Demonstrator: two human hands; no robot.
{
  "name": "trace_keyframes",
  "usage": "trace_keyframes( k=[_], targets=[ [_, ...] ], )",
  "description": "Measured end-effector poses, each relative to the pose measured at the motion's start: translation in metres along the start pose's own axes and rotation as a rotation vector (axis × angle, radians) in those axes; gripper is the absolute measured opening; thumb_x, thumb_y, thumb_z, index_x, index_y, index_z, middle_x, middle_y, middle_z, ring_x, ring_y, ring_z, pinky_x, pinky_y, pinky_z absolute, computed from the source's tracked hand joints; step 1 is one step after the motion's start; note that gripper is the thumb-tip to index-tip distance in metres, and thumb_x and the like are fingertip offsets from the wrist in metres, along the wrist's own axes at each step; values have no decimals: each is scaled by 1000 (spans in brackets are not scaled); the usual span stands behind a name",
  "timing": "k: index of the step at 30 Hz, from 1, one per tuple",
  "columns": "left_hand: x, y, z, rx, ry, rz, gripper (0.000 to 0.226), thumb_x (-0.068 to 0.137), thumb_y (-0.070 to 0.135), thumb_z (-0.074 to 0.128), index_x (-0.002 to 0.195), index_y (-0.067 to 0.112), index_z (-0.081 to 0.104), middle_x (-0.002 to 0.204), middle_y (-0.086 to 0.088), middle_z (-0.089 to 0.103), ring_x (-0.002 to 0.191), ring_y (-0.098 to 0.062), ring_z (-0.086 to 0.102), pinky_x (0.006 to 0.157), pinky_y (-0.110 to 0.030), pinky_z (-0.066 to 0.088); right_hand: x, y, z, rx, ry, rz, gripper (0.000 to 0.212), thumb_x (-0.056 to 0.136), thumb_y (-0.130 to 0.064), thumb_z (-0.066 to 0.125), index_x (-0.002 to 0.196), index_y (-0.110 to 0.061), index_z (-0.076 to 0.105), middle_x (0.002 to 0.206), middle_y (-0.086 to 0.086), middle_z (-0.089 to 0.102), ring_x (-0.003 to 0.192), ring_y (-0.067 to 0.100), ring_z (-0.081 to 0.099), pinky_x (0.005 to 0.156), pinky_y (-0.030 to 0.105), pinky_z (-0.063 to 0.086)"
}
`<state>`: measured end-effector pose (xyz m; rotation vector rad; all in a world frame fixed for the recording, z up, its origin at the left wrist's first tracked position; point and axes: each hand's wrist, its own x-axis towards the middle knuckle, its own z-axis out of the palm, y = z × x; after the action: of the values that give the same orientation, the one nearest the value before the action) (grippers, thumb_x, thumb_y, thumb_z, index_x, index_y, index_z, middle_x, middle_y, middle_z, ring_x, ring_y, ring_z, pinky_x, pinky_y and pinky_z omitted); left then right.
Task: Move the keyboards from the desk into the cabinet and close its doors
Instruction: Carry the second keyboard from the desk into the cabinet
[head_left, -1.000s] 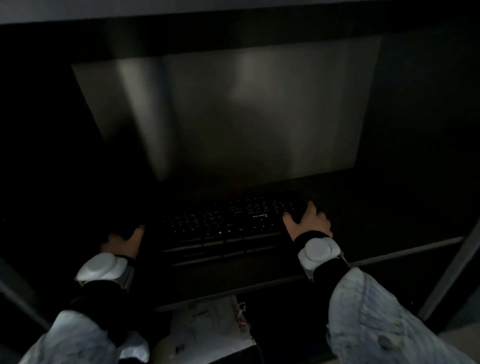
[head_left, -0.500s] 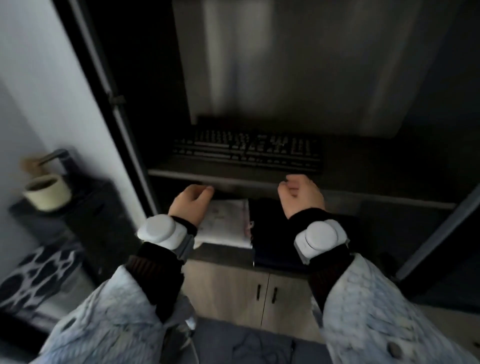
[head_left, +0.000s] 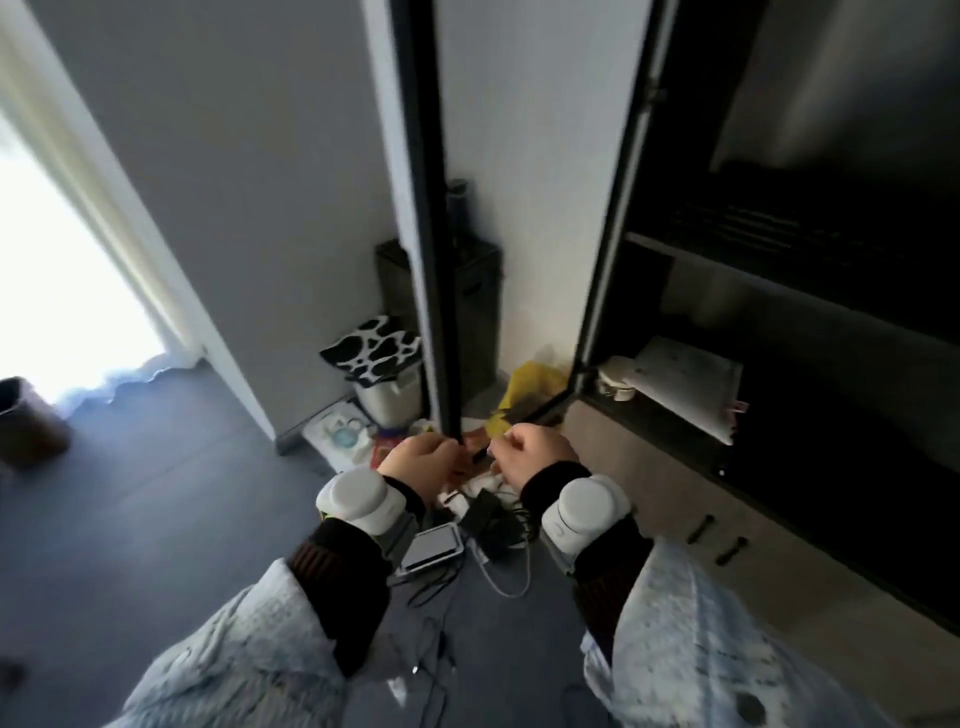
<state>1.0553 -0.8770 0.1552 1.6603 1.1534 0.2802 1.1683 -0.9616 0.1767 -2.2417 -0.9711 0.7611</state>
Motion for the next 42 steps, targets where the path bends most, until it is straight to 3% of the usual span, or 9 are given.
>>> trace_keyframes(
  k=[6, 9, 14, 17, 22, 28, 33, 36, 42],
  targets=[
    [-40, -98, -162, -80, 221, -118, 32, 93, 14, 42, 65, 16, 57, 90, -12, 68, 63, -20, 58, 38, -10, 35, -4, -123, 148, -51, -144, -157, 33, 87, -32, 45, 85, -7, 68, 96, 18, 72, 92, 34, 64, 83, 37, 51],
    [-63, -161, -263, -92, 333, -183, 32, 93, 14, 40, 65, 19, 56, 88, -5, 67, 59, -15, 57, 33, -6, 32, -14, -200, 244, 34, -256, -203, 27, 86, -28, 47, 84, -9, 65, 100, 24, 71, 88, 35, 65, 88, 46, 52],
    [-88, -240, -409, -194, 563, -286, 34, 93, 12, 39, 63, 20, 53, 71, 2, 62, 34, 1, 55, 29, -6, 28, -27, -314, 373, -41, -377, -321, 30, 84, -29, 46, 88, -10, 69, 94, 16, 74, 92, 36, 67, 88, 42, 52],
    [-75, -274, -464, -241, 597, -312, 30, 93, 12, 39, 67, 16, 55, 84, -7, 65, 51, -11, 56, 29, -6, 28, -14, -366, 424, -46, -411, -356, 24, 85, -28, 48, 81, -14, 67, 92, 14, 75, 92, 35, 68, 88, 41, 52],
    [-40, -309, -523, -267, 617, -361, 22, 94, 13, 38, 88, 11, 59, 92, -6, 65, 56, -11, 54, 30, -5, 29, 25, -427, 491, -31, -460, -406, 25, 84, -28, 50, 86, -9, 67, 99, 19, 73, 95, 37, 66, 89, 44, 52],
    [55, -326, -646, -286, 675, -432, 22, 97, 14, 36, 92, 9, 57, 98, -9, 65, 58, -11, 53, 30, -3, 30, 121, -546, 567, -121, -493, -519, 27, 87, -30, 49, 100, -11, 64, 105, 9, 71, 102, 29, 62, 84, 28, 45],
    [127, -325, -748, -277, 744, -423, 24, 95, 13, 38, 81, 12, 57, 92, -7, 65, 59, -12, 55, 42, -10, 38, 202, -645, 599, -120, -467, -590, 26, 88, -31, 51, 102, -12, 62, 108, 8, 68, 103, 27, 61, 79, 25, 40],
    [169, -341, -811, -324, 791, -449, 31, 96, 13, 38, 70, 18, 54, 85, -4, 64, 59, -11, 55, 35, -5, 34, 252, -698, 632, -155, -465, -605, 27, 88, -32, 51, 103, -12, 62, 111, 9, 66, 106, 27, 60, 82, 25, 41],
    [251, -394, -923, -427, 868, -488, 33, 96, 12, 39, 67, 17, 53, 73, 2, 61, 59, -12, 54, 31, -3, 30, 332, -785, 722, -258, -526, -636, 32, 87, -32, 50, 110, -11, 60, 116, 12, 63, 110, 28, 58, 90, 28, 42]
  ],
)
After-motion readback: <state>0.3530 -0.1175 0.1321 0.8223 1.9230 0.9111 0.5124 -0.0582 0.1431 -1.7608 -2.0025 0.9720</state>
